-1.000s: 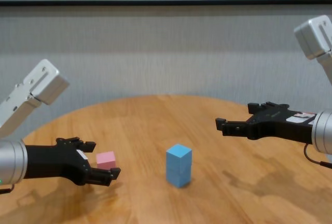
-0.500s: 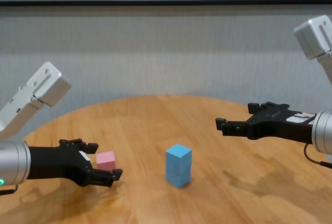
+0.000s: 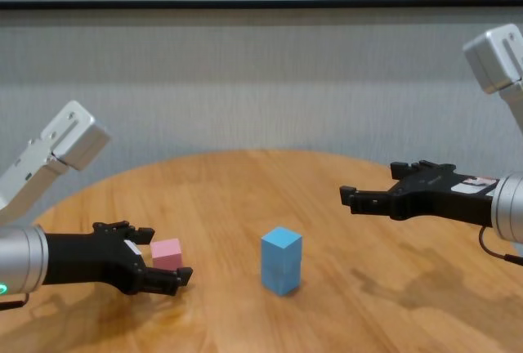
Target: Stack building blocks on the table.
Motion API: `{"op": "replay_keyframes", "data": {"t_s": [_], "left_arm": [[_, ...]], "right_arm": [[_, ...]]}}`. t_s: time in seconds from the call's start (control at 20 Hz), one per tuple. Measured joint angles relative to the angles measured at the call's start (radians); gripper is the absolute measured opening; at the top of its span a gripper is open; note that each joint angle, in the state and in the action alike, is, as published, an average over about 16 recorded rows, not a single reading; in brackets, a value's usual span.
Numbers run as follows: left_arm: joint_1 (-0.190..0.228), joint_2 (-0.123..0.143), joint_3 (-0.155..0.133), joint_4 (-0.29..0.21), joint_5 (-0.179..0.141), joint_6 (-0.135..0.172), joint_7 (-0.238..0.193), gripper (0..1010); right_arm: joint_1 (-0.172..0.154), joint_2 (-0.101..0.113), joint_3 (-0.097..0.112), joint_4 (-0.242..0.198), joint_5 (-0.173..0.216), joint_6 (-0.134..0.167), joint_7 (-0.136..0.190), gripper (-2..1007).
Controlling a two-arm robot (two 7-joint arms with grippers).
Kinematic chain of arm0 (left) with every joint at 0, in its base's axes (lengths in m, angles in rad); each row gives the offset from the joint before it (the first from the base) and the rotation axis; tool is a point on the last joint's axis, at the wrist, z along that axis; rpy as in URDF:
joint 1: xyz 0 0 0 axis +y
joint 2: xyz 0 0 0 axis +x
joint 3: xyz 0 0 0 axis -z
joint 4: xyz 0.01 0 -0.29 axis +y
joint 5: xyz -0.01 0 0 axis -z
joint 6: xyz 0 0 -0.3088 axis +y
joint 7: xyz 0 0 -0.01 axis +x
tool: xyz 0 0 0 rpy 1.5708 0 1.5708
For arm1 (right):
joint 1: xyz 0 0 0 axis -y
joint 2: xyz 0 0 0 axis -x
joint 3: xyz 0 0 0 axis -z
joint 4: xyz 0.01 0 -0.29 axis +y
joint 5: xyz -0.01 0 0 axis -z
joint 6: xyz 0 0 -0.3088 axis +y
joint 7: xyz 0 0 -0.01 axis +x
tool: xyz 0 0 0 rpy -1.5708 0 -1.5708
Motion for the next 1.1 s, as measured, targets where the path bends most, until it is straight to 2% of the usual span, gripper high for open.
{"op": "replay_keyframes", "data": {"t_s": [0.7, 1.1], "left_arm": [[-0.019, -0.018, 0.003, 0.045, 0.001, -0.014, -0.013, 993], [-0.023, -0.022, 0.001, 0.057, -0.002, -0.017, -0.016, 886]], "right_arm": [[0.0, 0.0, 0.0, 0.0, 0.0, 0.0, 0.0, 1005], [0.0, 0.0, 0.0, 0.0, 0.0, 0.0, 0.0, 1005]]}}
